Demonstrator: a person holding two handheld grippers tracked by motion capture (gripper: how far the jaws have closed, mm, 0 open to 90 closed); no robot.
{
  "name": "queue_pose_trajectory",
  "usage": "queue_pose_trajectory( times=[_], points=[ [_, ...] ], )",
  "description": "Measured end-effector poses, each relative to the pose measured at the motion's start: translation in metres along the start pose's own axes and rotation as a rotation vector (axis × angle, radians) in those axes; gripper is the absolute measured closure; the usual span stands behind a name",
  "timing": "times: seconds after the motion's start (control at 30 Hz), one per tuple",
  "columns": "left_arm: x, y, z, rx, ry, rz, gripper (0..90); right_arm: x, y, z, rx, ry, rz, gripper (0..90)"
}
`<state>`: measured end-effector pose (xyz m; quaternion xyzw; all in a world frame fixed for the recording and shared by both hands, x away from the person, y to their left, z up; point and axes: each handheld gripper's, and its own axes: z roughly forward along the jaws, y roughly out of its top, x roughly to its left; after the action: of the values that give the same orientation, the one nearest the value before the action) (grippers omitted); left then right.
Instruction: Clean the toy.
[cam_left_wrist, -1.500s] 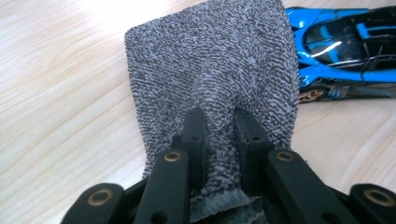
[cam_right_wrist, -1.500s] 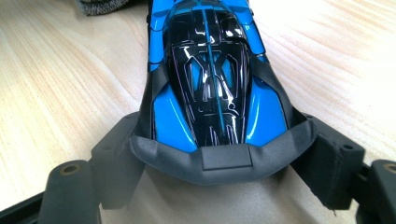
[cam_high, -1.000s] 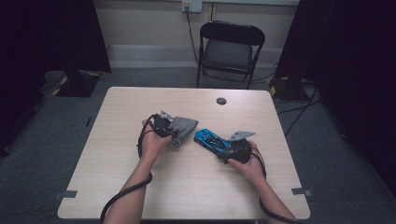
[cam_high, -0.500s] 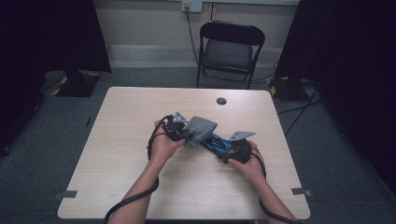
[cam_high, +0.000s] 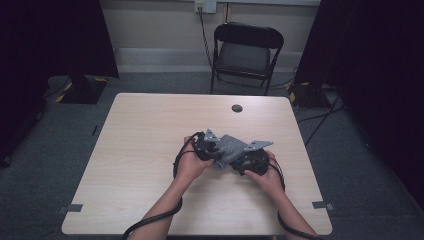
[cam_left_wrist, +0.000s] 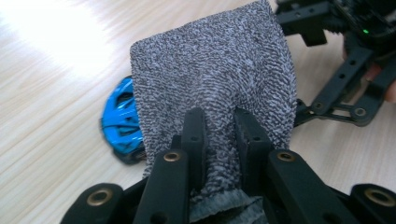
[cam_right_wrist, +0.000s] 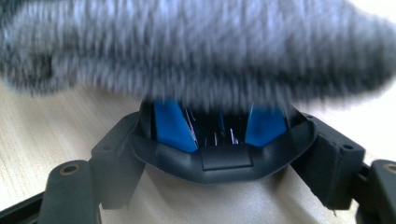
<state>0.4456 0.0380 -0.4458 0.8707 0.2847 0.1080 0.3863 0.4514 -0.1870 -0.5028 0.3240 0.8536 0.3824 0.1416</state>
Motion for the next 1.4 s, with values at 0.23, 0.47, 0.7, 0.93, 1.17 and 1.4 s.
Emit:
queue_pose_trajectory(
  times=[0.23, 0.47, 0.7, 0.93, 1.17, 1.4],
  points=[
    [-0.019, 0.007, 0.011, 0.038, -0.021, 0.087, 76.0, 0.0, 0.0, 0.0, 0.001, 0.0, 0.001, 23.2],
    [-0.016, 0.006, 0.018, 0.056, -0.013, 0.069, 76.1, 0.0, 0.0, 0.0, 0.0, 0.0, 0.0, 23.2],
    [-0.008, 0.007, 0.017, 0.058, 0.014, 0.062, 76.0, 0.0, 0.0, 0.0, 0.0, 0.0, 0.0, 23.2],
    [0.002, 0.005, 0.015, 0.056, 0.034, 0.035, 75.9, 0.0, 0.0, 0.0, 0.0, 0.0, 0.0, 23.2],
    [0.016, 0.003, 0.012, 0.055, 0.057, 0.001, 75.9, 0.0, 0.0, 0.0, 0.0, 0.0, 0.0, 23.2],
    [0.026, -0.001, 0.011, 0.05, 0.06, -0.036, 75.9, 0.0, 0.0, 0.0, 0.0, 0.0, 0.0, 23.2]
  ],
)
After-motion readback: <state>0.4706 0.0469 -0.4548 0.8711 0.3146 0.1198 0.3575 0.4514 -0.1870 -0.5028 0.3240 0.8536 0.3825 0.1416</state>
